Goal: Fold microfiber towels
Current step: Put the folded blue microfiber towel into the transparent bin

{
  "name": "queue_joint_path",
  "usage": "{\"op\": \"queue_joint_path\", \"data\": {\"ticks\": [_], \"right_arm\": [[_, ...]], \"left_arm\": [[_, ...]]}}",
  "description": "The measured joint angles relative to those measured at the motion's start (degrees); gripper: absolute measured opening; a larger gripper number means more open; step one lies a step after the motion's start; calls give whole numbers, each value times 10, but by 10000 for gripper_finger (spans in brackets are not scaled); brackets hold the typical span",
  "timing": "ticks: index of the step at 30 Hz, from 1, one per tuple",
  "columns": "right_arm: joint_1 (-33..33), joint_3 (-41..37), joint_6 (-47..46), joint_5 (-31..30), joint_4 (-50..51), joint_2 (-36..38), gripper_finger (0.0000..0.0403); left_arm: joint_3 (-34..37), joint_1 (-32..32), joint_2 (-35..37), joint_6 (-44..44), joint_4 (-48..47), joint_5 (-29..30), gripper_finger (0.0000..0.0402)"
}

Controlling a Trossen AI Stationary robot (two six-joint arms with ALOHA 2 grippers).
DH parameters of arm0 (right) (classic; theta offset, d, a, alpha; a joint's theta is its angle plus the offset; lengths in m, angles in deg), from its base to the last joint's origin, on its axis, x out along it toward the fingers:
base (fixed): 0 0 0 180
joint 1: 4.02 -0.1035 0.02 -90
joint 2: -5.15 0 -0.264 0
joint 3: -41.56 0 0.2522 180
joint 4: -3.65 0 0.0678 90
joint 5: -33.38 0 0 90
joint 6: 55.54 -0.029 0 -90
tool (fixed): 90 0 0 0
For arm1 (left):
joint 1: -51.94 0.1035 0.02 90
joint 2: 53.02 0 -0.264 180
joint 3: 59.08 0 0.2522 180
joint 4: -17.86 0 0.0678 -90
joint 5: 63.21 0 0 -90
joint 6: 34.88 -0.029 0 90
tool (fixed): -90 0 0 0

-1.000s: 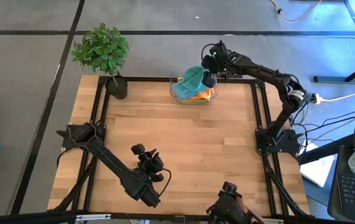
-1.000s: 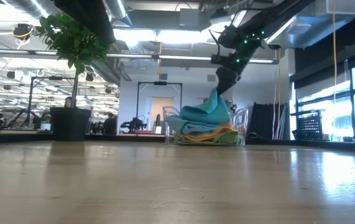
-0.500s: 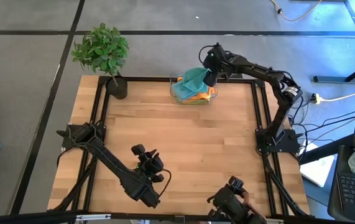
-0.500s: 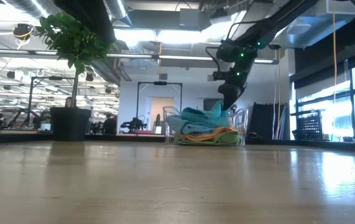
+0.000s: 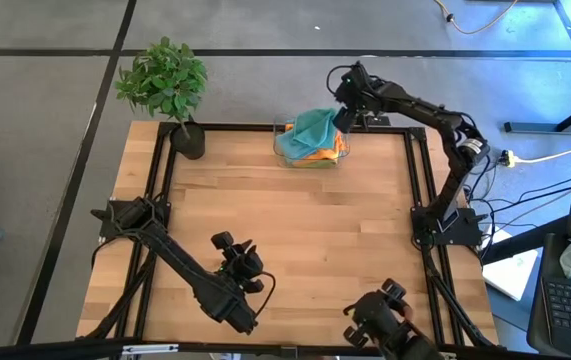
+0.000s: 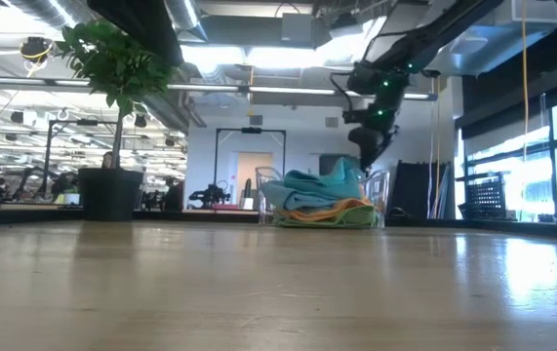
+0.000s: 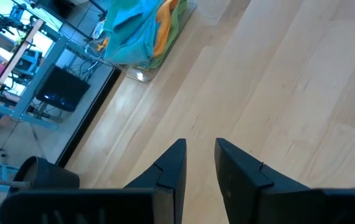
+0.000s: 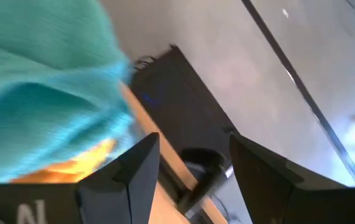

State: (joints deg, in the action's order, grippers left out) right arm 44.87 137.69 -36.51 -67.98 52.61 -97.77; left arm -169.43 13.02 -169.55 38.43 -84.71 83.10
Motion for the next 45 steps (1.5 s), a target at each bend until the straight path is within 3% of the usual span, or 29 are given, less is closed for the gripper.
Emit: {"op": "queue_joint_path", "data": {"ticks": [3, 7, 9, 12, 14, 20, 25, 35, 45], "right_arm": [[13, 0, -6, -17, 8, 0, 198], [17, 1, -9, 8, 23, 0, 198], [16, 1, -11, 65, 53, 2, 198], [11, 1, -21, 205, 81, 3, 198], [0, 1, -23, 229, 82, 3, 197], [-42, -1, -37, 147, 87, 3, 197], [-103, -46, -36, 38, 44, 2, 197], [-147, -87, -36, 8, -85, 2, 197], [-142, 8, -13, 10, -88, 5, 197]], "left_arm": [[0, 0, 0, 0, 0, 0, 76], [0, 0, 0, 0, 0, 0, 76], [0, 0, 0, 0, 0, 0, 76], [0, 0, 0, 0, 0, 0, 76], [0, 0, 0, -1, 0, 0, 76], [0, 2, 0, -3, 0, 0, 76], [0, 2, 0, -9, 0, 0, 76], [0, 1, 0, -5, 0, 0, 76], [0, 1, 0, -4, 0, 0, 76]]}}
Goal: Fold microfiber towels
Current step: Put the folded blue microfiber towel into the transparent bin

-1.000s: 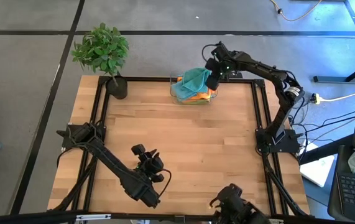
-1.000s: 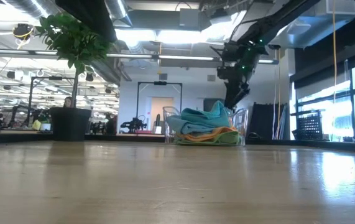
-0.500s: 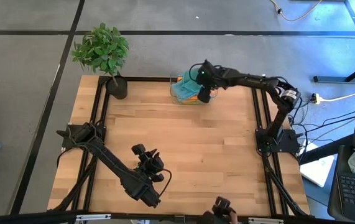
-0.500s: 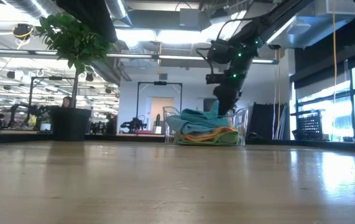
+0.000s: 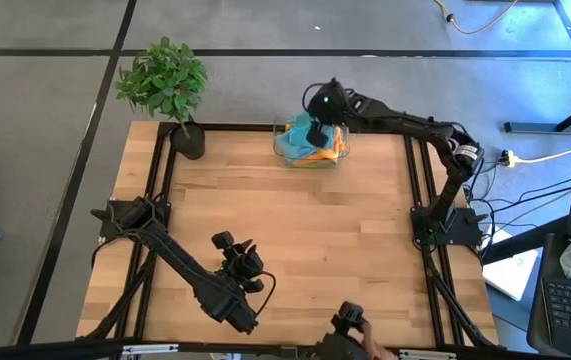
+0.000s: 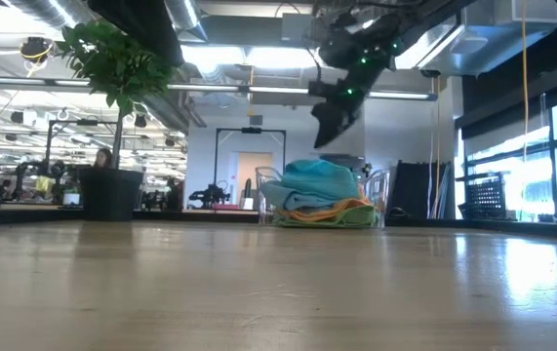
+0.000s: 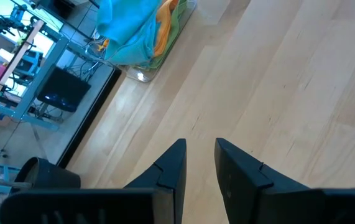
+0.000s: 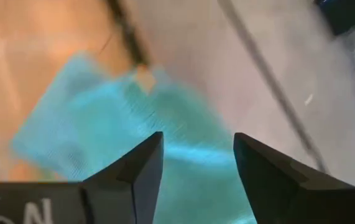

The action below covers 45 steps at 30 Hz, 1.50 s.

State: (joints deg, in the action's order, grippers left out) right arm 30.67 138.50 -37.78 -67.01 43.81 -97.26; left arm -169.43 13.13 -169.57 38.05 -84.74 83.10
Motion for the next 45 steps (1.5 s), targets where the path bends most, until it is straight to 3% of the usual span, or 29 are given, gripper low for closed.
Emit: {"op": "queue_joint_path", "data": {"ticks": [6, 10, 14, 18, 25, 33, 38, 45], "right_arm": [[51, 14, 22, 12, -153, 0, 197], [72, 14, -11, 35, -57, 15, 197], [65, 5, -35, 113, 47, 20, 195], [52, -10, -47, 130, 49, -9, 183], [51, -8, -52, 121, -41, -75, 165], [70, 28, -53, 111, -173, -65, 164], [93, 38, -50, 83, -74, -66, 164], [103, 38, -36, 119, 50, -67, 164]], "left_arm": [[0, 0, 0, 0, 0, 0, 76], [0, -3, 0, 5, 0, -4, 77], [0, -7, 0, 4, 0, 4, 77], [0, -7, 0, 4, 1, 13, 77], [0, -7, 0, 4, 2, 13, 77], [0, -7, 0, 4, 2, 13, 76], [0, -7, 0, 4, 2, 13, 76], [0, -7, 0, 4, 5, 13, 76]]}}
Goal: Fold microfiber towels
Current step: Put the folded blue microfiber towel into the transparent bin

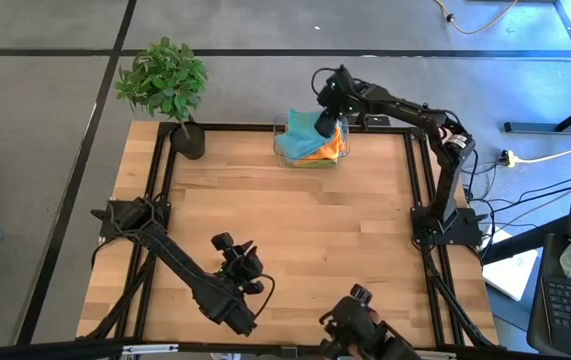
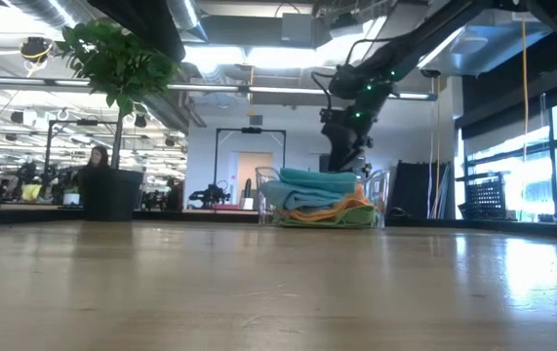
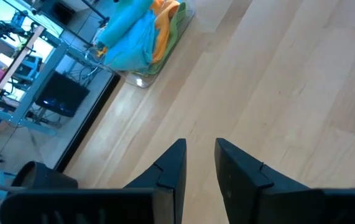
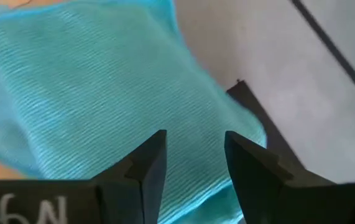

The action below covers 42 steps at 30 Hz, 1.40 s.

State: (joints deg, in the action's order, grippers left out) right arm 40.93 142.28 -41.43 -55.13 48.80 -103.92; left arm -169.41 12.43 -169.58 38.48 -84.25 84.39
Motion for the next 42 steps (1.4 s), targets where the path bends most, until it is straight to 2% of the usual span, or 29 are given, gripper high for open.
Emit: {"op": "queue_joint_path", "data": {"ticks": [5, 10, 12, 14, 18, 23, 27, 31, 36, 42], "right_arm": [[-15, 0, 0, -12, 47, 14, 164], [-24, 0, 14, -139, 69, 14, 164], [-14, 0, 12, -162, 57, 14, 164], [0, 0, -8, -129, 53, 16, 164], [21, 0, -56, -5, 77, 17, 164], [43, 0, -84, 23, 101, 17, 164], [52, 0, -96, 97, 101, 17, 164], [50, 0, -110, 122, 109, 17, 164], [47, 0, -111, 122, 109, 17, 167], [47, -7, -126, 121, 100, 17, 217]], "left_arm": [[0, 0, 0, 0, 1, 0, 76], [0, 0, 0, 0, 2, 0, 76], [0, 0, 0, 0, 2, 0, 76], [0, 0, 0, 0, 3, 0, 76], [0, 0, 0, 0, 3, 0, 76], [0, 0, 0, -4, 4, 0, 76], [0, 0, 0, -4, 6, 0, 76], [0, 0, 0, -4, 7, 0, 76], [0, 0, 0, -4, 8, 0, 76], [0, 0, 0, -4, 8, 7, 76]]}}
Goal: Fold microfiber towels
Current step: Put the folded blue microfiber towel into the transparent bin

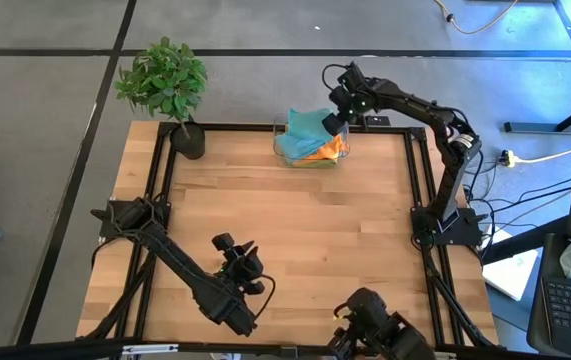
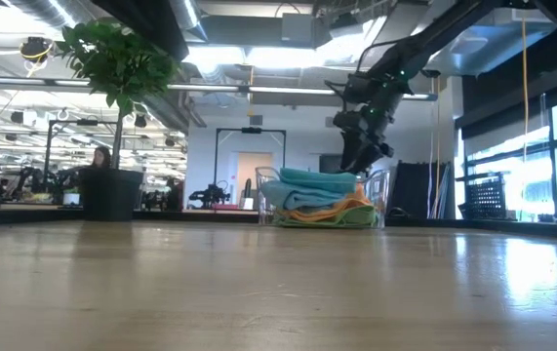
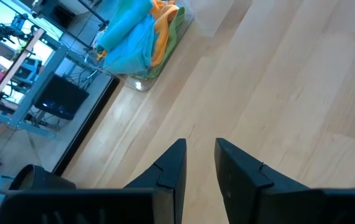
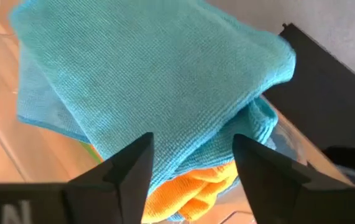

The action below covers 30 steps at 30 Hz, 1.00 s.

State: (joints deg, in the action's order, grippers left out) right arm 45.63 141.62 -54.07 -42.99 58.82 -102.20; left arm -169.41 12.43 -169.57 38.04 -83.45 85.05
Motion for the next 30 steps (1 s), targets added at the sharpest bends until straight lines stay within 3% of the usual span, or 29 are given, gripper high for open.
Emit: {"op": "queue_joint_path", "data": {"ticks": [4, 9, 30], "right_arm": [[0, -34, -11, 0, -37, 0, 241], [0, -60, 3, 0, -78, 0, 237], [-2, -45, 38, 26, -92, 0, 118]], "left_arm": [[0, 0, 0, 0, 0, 6, 76], [0, 0, 0, 0, 0, 7, 76], [0, 0, 0, 0, 0, 8, 76]]}}
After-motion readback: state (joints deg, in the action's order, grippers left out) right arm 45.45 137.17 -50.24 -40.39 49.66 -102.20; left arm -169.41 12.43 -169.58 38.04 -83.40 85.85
